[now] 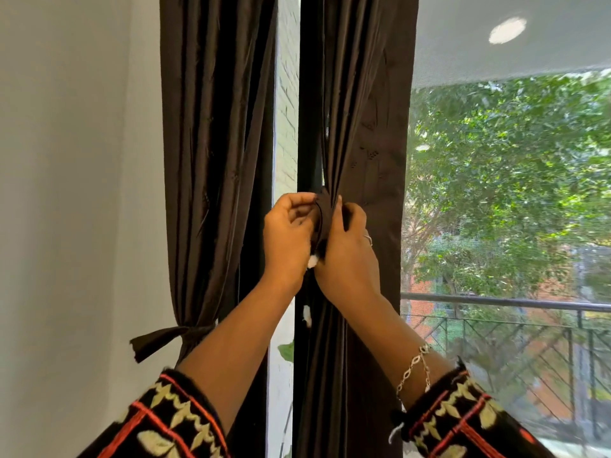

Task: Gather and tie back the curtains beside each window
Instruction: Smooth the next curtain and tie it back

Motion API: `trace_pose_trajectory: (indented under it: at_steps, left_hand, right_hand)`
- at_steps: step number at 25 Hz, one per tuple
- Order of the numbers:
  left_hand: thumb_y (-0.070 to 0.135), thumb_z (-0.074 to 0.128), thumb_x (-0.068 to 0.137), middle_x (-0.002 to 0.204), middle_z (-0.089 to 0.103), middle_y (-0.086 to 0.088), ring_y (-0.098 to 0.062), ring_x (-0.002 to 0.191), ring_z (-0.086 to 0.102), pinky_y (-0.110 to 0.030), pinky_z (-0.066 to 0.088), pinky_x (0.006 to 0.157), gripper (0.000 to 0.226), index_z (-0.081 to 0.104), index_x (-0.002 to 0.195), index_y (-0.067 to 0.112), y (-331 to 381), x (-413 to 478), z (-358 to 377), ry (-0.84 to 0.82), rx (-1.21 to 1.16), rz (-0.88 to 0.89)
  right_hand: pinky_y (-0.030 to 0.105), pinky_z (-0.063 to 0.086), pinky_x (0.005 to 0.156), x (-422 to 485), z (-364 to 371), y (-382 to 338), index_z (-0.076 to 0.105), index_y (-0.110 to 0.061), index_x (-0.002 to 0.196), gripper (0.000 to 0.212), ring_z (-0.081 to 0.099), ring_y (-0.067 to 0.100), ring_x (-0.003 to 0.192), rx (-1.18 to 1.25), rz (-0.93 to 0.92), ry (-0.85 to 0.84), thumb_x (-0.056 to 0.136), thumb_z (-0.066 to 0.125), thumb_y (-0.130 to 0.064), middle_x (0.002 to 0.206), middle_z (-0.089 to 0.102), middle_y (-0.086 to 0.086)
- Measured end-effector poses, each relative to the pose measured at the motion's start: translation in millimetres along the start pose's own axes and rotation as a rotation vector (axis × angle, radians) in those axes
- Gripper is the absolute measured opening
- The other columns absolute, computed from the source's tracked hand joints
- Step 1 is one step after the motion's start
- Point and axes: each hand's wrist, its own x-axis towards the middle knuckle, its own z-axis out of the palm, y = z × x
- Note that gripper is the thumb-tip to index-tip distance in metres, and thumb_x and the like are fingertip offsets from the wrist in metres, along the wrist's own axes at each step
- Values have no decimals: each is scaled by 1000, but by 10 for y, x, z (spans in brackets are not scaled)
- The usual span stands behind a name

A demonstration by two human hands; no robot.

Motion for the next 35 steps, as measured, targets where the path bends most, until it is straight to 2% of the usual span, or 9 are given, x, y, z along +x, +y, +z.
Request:
trace_pose_trajectory:
  at_steps: [7, 11, 14, 18, 22, 25, 27, 30, 35]
  left_hand:
    - [4, 51, 91, 71, 69, 6, -6, 71, 66, -15, 53, 62, 15, 66, 91, 5, 46, -34, 146, 43, -196, -85]
    - [21, 71, 78, 76, 64, -1, -20, 79, 64, -39, 56, 77, 12, 60, 80, 17, 22, -63, 250, 77, 57, 1]
    - [4, 60, 86, 85, 65, -16, -35, 88, 64, -50, 52, 83, 7, 58, 83, 10, 37, 16, 293, 155, 199, -12]
    - [4, 45, 90, 57, 51, -5, -17, 54, 56, -22, 51, 52, 37, 48, 54, 11, 116, 47, 274, 170, -70, -201]
    - [-2, 43, 94, 70, 37, -5, -11, 59, 44, -13, 47, 52, 17, 45, 81, 8, 134, 2, 317, 146, -84, -113]
    - [-2, 45, 94, 75, 43, -7, -11, 66, 47, -12, 50, 58, 15, 44, 82, 6, 163, -31, 303, 36, -124, -96]
    - [-2, 49, 91, 72, 55, -3, -8, 65, 56, -14, 52, 60, 20, 45, 72, 3, 170, -79, 280, -30, -60, -54]
    - [5, 52, 90, 70, 61, 7, 4, 55, 62, -12, 51, 51, 17, 53, 77, 16, 212, -109, 223, -64, -47, -47]
    - [2, 52, 89, 68, 61, 5, -2, 63, 62, -16, 54, 61, 25, 51, 69, 18, 161, -65, 183, -26, -41, -16]
  right_hand:
    - [33, 44, 89, -27, 14, 88, 9, -15, 148, 77, 37, 31, 126, 76, -77, 7, 87, 55, -24, 153, 7, 8]
    - [5, 40, 67, -54, 72, 178, 31, -10, 140, 69, 54, 24, 111, 484, 143, -13, 81, 64, -13, 126, 49, 8]
    - [23, 46, 89, -68, 7, 255, 17, -20, 147, 88, 50, 18, 115, 621, 11, -90, 75, 68, -13, 135, 40, 2]
    - [28, 30, 101, -42, -165, 433, 40, -16, 139, 60, 39, 25, 126, 316, -242, 2, 83, 47, -35, 143, 37, 7]
    - [22, 29, 96, 133, -320, 735, 54, -7, 125, 38, 45, 32, 118, 366, -31, 370, 89, 52, -19, 127, 52, 13]
    - [32, 47, 92, 330, -386, 920, 24, -10, 143, 76, 50, 22, 118, 622, 238, 102, 82, 68, -20, 137, 45, 6]
    - [22, 56, 67, 435, -435, 980, 40, -9, 135, 64, 65, 14, 93, 1106, 374, -148, 78, 71, -15, 123, 60, 5]
    - [28, 59, 71, 520, -422, 1031, 65, -7, 106, 36, 70, 17, 79, 1422, 477, -461, 71, 69, -15, 97, 72, 8]
    - [27, 57, 60, 444, -369, 935, 69, -10, 90, 18, 71, 18, 72, 1340, 396, -244, 75, 70, -2, 96, 72, 12]
